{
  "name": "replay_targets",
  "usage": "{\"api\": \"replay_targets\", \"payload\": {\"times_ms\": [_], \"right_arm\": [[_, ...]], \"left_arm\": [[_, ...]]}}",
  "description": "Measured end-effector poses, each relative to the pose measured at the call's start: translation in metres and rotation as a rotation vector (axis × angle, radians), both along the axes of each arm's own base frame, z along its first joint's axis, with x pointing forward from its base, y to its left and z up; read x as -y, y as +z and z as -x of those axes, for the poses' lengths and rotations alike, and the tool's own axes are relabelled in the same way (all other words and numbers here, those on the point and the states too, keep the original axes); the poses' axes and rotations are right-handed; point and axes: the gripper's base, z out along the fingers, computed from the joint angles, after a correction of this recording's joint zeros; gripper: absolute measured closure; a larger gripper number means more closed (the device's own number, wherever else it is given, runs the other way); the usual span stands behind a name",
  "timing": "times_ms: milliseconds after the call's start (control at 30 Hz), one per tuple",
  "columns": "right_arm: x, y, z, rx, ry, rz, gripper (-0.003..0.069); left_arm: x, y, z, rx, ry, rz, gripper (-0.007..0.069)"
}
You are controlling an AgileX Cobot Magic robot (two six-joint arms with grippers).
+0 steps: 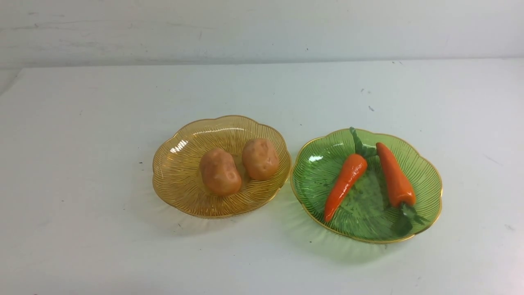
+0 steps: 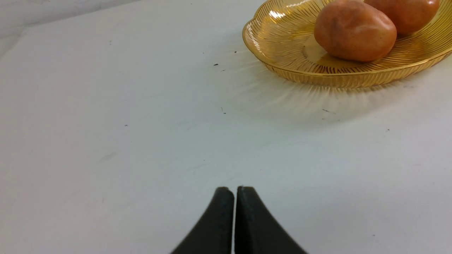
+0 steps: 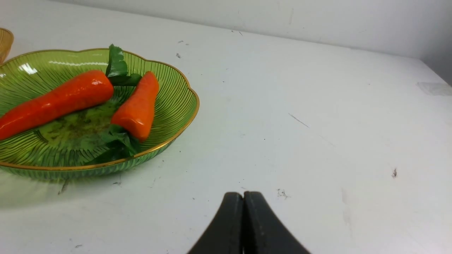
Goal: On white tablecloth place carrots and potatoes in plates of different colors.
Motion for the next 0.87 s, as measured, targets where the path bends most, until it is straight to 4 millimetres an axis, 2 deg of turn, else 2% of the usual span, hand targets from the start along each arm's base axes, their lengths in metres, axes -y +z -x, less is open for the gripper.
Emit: {"api": "replay_targets", "payload": {"times_ms": [867], "right_arm": [[-0.0001, -0.0001, 0.0000, -0.001, 0.003, 0.009, 0.0674]], "left_arm": [[0.0000, 0.0000, 0.0000, 0.000, 0.000, 0.000, 0.0628]]}}
